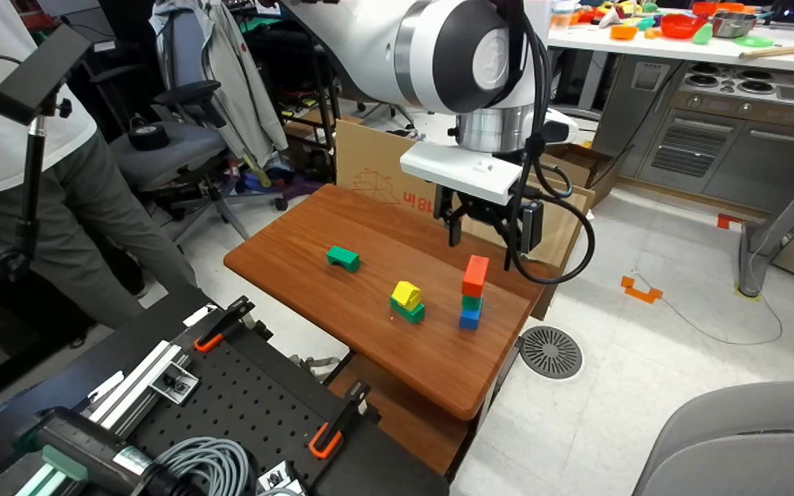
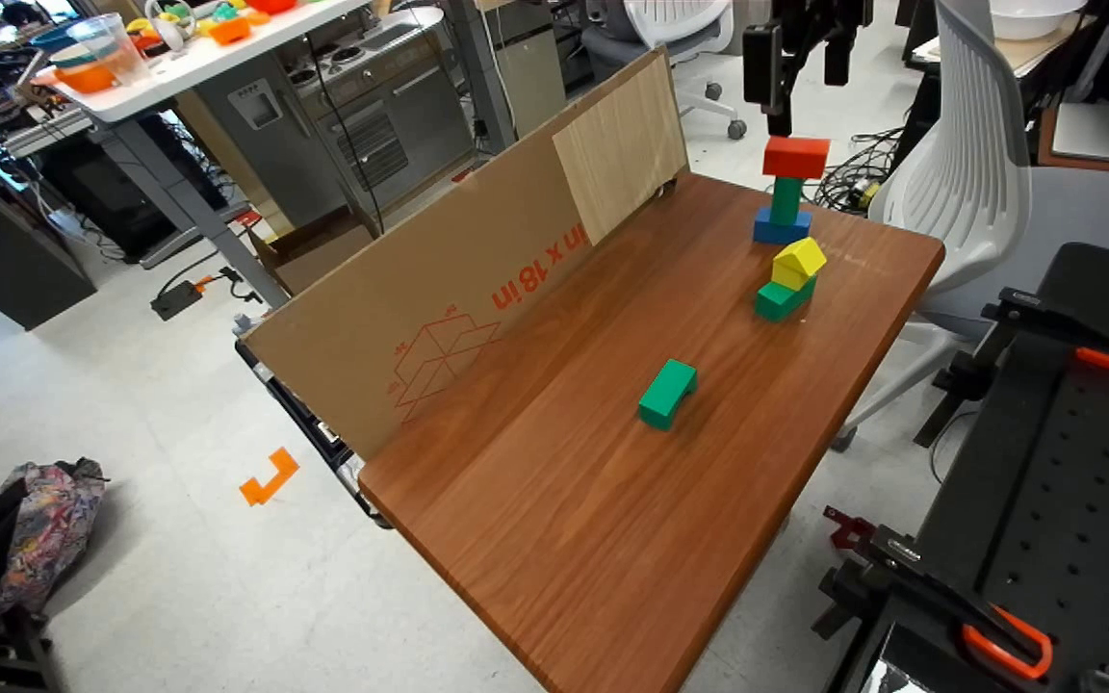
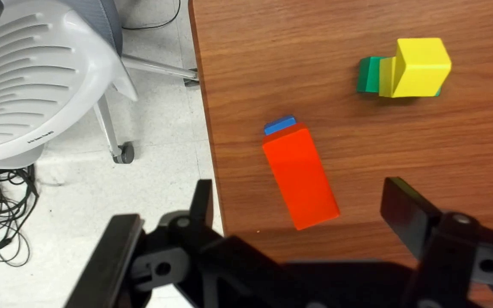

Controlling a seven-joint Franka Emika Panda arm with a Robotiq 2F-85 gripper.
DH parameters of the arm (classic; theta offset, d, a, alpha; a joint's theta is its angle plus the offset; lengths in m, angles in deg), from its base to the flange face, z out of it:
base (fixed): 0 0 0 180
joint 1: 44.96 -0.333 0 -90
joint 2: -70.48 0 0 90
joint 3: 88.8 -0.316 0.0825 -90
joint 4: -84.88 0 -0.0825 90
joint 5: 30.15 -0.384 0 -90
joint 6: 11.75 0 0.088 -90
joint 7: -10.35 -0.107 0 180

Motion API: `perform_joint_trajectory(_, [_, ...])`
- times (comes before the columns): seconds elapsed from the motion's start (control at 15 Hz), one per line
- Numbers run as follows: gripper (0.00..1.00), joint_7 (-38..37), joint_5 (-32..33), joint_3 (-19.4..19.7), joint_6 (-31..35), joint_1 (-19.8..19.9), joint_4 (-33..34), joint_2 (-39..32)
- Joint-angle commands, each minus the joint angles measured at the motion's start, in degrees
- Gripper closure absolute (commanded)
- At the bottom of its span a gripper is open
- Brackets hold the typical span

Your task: Remove the orange rectangular block from the top of the green cylindrical block and place it on top of the green rectangular block

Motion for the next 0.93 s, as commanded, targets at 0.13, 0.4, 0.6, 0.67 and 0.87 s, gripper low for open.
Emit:
perform_joint_trajectory(0.13, [0.0, 3.1, 1.27, -0.64, -2.99, 0.74, 5.52, -5.19])
perform_joint_trajectory(0.4, [0.3, 4.0, 1.77, -0.78, -3.62, 0.38, 6.88, -6.63])
perform_joint_trajectory(0.6, [0.54, 3.97, 2.67, -0.64, -3.7, -0.03, 7.84, -7.44])
perform_joint_trajectory(0.67, [0.62, 3.95, 3.07, -0.58, -3.54, -0.17, 7.98, -7.53])
perform_joint_trajectory(0.87, [0.84, 3.75, 4.33, -0.51, -3.34, -0.54, 8.05, -7.13])
